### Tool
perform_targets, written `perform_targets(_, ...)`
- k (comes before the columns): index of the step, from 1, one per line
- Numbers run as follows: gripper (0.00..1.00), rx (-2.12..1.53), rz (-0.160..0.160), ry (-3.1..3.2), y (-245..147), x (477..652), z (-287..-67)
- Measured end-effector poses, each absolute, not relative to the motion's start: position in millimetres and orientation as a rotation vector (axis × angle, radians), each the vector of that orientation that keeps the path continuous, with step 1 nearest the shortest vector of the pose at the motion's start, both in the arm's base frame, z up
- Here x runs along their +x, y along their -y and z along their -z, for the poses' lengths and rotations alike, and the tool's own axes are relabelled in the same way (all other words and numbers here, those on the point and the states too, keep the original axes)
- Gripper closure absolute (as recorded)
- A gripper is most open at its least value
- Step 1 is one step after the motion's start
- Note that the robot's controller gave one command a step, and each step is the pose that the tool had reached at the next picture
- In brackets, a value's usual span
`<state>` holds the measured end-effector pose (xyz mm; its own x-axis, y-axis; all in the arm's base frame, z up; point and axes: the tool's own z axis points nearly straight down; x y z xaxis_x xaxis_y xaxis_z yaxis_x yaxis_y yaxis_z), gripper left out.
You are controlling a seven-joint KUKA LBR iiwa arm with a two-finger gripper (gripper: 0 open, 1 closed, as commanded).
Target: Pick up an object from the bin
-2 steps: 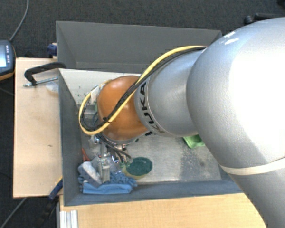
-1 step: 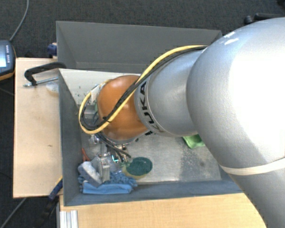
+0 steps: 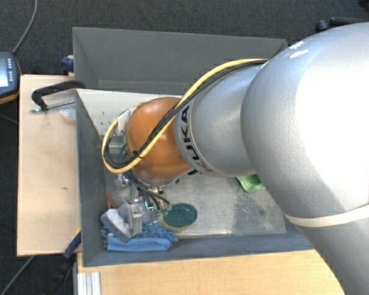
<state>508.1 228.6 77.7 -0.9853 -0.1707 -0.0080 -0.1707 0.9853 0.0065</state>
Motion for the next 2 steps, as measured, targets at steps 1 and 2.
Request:
perform_targets(1, 0.0, -0.269, -0.011, -3.123, -228.5, 508.1, -77.7)
perform_targets(2, 0.0, -0.268, -0.011, -3.123, -228.5, 508.1, -77.7)
